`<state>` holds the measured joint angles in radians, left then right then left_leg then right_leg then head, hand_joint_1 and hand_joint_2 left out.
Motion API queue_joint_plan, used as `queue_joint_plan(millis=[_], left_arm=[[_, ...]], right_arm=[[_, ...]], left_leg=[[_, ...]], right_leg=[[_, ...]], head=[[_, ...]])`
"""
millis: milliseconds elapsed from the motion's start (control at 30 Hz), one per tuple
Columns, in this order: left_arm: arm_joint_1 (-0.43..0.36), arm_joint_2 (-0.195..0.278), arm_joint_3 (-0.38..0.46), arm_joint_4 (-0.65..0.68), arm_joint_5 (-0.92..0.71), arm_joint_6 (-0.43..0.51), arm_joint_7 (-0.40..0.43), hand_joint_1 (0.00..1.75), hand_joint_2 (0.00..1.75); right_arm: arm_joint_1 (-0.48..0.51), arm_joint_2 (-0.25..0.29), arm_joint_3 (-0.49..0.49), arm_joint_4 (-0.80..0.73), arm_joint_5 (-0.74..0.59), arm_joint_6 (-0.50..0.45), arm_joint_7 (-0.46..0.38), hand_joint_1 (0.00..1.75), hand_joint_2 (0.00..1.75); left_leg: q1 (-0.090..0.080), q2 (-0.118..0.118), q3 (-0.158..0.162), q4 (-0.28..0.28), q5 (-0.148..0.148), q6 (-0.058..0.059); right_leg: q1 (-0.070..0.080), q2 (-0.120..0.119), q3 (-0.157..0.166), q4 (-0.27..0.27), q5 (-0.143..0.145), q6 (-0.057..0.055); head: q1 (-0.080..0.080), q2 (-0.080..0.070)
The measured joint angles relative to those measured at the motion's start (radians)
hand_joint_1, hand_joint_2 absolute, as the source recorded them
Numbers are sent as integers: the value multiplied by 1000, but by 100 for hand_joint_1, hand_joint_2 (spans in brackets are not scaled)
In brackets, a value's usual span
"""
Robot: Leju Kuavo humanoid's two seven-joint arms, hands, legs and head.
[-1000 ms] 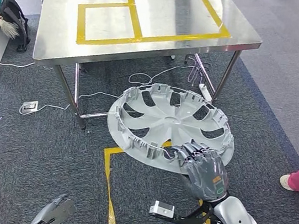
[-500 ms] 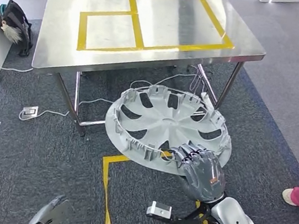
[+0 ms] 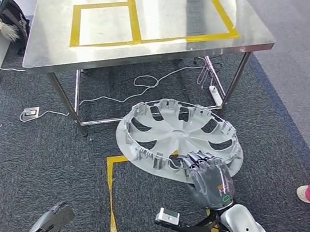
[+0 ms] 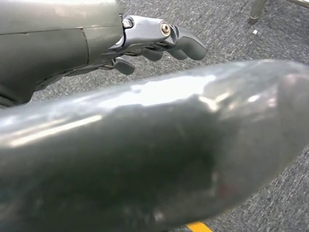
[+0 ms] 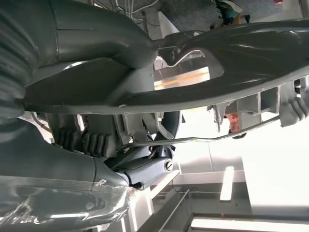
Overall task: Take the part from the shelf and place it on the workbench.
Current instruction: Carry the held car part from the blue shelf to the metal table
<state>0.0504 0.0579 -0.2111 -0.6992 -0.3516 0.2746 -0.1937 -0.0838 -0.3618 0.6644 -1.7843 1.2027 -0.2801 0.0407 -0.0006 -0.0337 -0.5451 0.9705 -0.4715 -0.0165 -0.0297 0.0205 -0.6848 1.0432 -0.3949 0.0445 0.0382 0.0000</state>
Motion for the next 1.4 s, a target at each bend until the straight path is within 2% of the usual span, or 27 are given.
queue_joint_plan(millis=[67, 100, 133, 200, 267, 300, 367, 400, 433, 467, 533, 600, 667, 733, 767, 800, 833, 933, 967, 1000, 1133, 1167, 1233, 1267, 1300, 1333, 1400], left_arm=[[5, -1, 3, 0, 2, 0, 0, 0, 0], [6, -2, 5, 0, 2, 0, 0, 0, 0], [6, -3, 6, 0, 2, -1, 0, 0, 0], [7, -5, 8, 0, 3, -1, 0, 0, 0], [12, -9, 12, 0, 3, -2, 1, 0, 0], [14, -11, 13, 0, 3, -3, 1, 0, 0], [17, -15, 15, 0, 3, -4, 2, 0, 0], [17, -12, 17, 0, 3, -4, 2, 0, 0], [16, -10, 20, 0, 3, -4, 2, 0, 0], [16, -8, 22, 0, 2, -4, 2, 0, 0], [16, -8, 27, 0, 2, -3, 3, 0, 0], [15, -8, 31, -2, -1, -1, 9, 0, 0], [10, -11, 33, -4, -10, 3, 16, 0, 0], [9, -15, 33, -4, -19, 9, 21, 0, 0], [12, -18, 33, -4, -23, 11, 22, 0, 0], [15, -20, 33, -4, -26, 14, 22, 0, 0], [18, -22, 34, -4, -28, 16, 22, 0, 0], [37, -21, 38, -4, -34, 20, 23, 0, 0], [47, -18, 41, -3, -36, 21, 25, 0, 0], [54, -15, 43, -3, -37, 21, 27, 0, 0], [41, -21, 48, -11, -38, 23, 31, 0, 0], [40, -24, 48, -12, -39, 23, 30, 0, 0], [43, -29, 48, -13, -39, 21, 30, 0, 0], [46, -30, 48, -13, -39, 20, 30, 0, 0], [48, -32, 48, -13, -39, 20, 30, 0, 0], [49, -33, 48, -13, -39, 20, 30, 0, 0], [50, -33, 48, -12, -39, 20, 30, 0, 0]], right_arm=[[8, -8, -5, 0, 1, 0, 1, 175, 175], [10, -10, -8, 0, 1, 0, 1, 175, 175], [10, -13, -10, -1, 2, 0, 2, 175, 175], [9, -17, -15, -1, 4, -1, 3, 175, 175], [13, -21, -22, -1, 10, -2, 6, 175, 175], [16, -23, -26, -2, 12, -3, 8, 175, 175], [21, -27, -31, -4, 15, -3, 10, 175, 175], [21, -28, -33, -5, 15, -3, 11, 175, 175], [22, -28, -35, -7, 16, -4, 11, 175, 175], [23, -29, -38, -9, 18, -5, 12, 175, 175], [28, -30, -45, -13, 21, -8, 13, 175, 175], [36, -32, -52, -16, 23, -9, 14, 175, 175], [48, -36, -60, -22, 25, -10, 14, 175, 175], [62, -41, -68, -26, 30, -14, 14, 175, 175], [70, -45, -72, -26, 34, -16, 15, 175, 175], [78, -49, -76, -26, 37, -18, 15, 175, 175], [85, -53, -80, -26, 41, -20, 16, 175, 175], [103, -64, -94, -24, 53, -21, 19, 175, 175], [107, -68, -98, -22, 57, -21, 21, 175, 175], [107, -70, -103, -24, 60, -21, 22, 175, 175], [86, -85, -132, -46, 65, -23, 24, 175, 175], [79, -87, -137, -49, 66, -23, 24, 175, 175], [69, -91, -145, -50, 70, -24, 26, 175, 175], [67, -94, -149, -51, 72, -25, 27, 175, 175], [66, -97, -152, -51, 74, -25, 27, 175, 175], [66, -102, -156, -52, 74, -25, 28, 175, 175], [66, -111, -164, -54, 76, -23, 28, 175, 175]], left_leg=[[2, 1, 18, -31, 15, 8], [4, 2, 34, -59, 27, 20], [7, 3, 49, -86, 38, 28], [13, 3, 67, -110, 40, 29], [18, 4, 80, -107, 27, 20], [24, 4, 89, -103, 19, 14], [40, 2, 106, -82, -7, -4], [45, 0, 108, -65, -24, -15], [47, 0, 106, -46, -43, -26], [45, -1, 102, -31, -60, -36], [41, -1, 98, -16, -85, -49], [40, 7, 93, 5, -103, -58], [39, 26, 36, 105, -134, -64], [38, 37, -68, 250, -162, -67], [34, 38, -115, 295, -153, -62], [28, 38, -147, 302, -119, -52], [18, 38, -163, 270, -63, -35], [-41, 23, -144, 39, 159, 55], [-55, 19, -132, -16, 198, 79], [-63, 16, -121, -45, 203, 88], [-52, 15, -93, -45, 139, 75], [-51, 13, -84, -47, 130, 76], [-52, 13, -68, -47, 115, 80], [-53, 13, -60, -47, 109, 81], [-53, 12, -52, -47, 103, 82], [-53, 11, -44, -47, 98, 83], [-54, 6, -31, -45, 89, 81]], right_leg=[[0, -2, 15, -24, 11, 11], [3, -3, 18, -26, 10, 15], [7, -4, 12, -11, -2, 16], [9, -6, -29, 88, -56, 18], [6, -8, -64, 184, -90, 30], [2, -9, -61, 189, -80, 40], [-10, -11, -3, 100, -25, 71], [-16, -9, 30, 53, -17, 87], [-21, -6, 54, 20, -22, 89], [-24, -2, 65, 11, -41, 82], [-30, 1, 65, 19, -70, 45], [-33, 0, 71, 27, -83, 28], [-33, -3, 91, 19, -91, 19], [-29, -4, 123, -9, -97, 16], [-26, -4, 145, -30, -99, 15], [-21, -4, 171, -52, -102, 14], [-16, -2, 200, -77, -104, 13], [-3, 7, 279, -140, -116, 16], [4, 11, 297, -148, -127, 20], [11, 16, 306, -149, -140, 22], [27, 0, 313, -111, -211, 20], [31, -6, 296, -62, -245, 16], [40, -12, 224, 87, -314, 8], [45, -12, 186, 151, -327, 7], [48, -12, 158, 183, -316, 8], [48, -11, 143, 175, -276, 11], [41, -11, 143, 72, -157, 25]], head=[[-2, 0], [1, 0], [3, 0], [11, 0], [11, 0], [11, 0], [11, 0], [18, 0], [26, 0], [28, 0], [19, 0], [5, 0], [-4, 0], [-9, 0], [-10, 0], [-10, 0], [-10, 0], [-12, 0], [-14, 0], [-15, 0], [-16, 0], [-14, 0], [-13, 0], [-13, 0], [-13, 0], [-13, 0], [-13, 0]])
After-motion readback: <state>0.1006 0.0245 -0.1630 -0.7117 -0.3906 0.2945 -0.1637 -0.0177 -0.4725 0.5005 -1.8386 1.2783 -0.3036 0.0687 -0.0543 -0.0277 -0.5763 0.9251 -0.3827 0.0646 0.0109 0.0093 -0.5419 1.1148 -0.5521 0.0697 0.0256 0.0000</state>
